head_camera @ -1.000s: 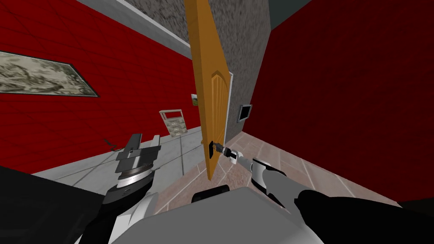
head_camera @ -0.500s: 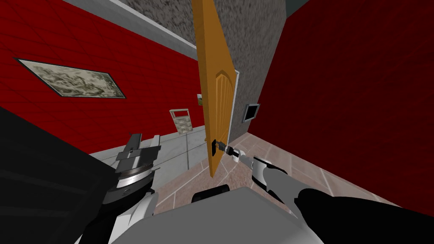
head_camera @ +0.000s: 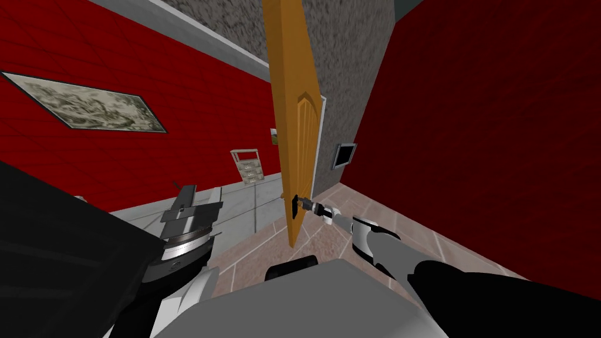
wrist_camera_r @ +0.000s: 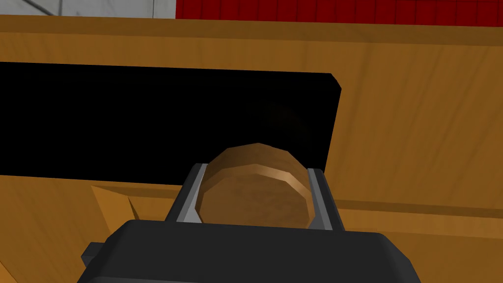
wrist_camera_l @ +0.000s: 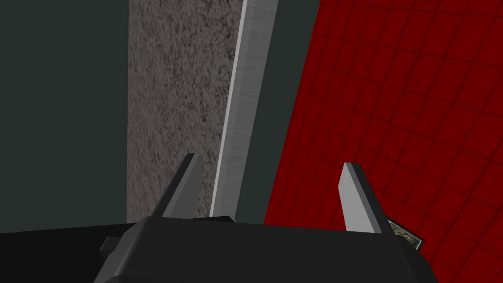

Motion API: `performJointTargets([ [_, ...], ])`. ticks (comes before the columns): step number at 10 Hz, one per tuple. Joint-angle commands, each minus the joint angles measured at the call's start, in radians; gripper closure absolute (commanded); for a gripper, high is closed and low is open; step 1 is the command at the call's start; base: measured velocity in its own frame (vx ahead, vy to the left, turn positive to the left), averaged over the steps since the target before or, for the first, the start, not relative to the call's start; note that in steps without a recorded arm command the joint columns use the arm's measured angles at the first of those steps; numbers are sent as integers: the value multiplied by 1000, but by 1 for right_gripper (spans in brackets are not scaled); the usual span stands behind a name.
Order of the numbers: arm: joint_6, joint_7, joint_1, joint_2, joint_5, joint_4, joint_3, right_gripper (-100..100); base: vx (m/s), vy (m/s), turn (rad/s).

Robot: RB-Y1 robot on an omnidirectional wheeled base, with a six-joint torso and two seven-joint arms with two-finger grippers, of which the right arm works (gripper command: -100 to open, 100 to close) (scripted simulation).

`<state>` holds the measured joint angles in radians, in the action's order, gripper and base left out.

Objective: Pull the door open

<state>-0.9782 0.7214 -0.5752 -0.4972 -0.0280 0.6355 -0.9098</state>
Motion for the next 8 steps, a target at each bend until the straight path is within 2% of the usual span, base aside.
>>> performJointTargets([
  [1, -33, 7, -2, 5, 5, -20, -19, 100, -24, -124, -35],
  [3, -53, 14, -2, -4, 8, -13, -38, 100, -28, -79, -16],
  [4, -72, 20, -3, -12, 11, -6, -56, 100, 6, -110, 8],
  [7, -114, 35, -5, -29, 18, 8, -95, 100, 20, -141, 19],
  [8, -105, 26, -11, -15, 13, -11, -80, 100, 17, -71, 17],
])
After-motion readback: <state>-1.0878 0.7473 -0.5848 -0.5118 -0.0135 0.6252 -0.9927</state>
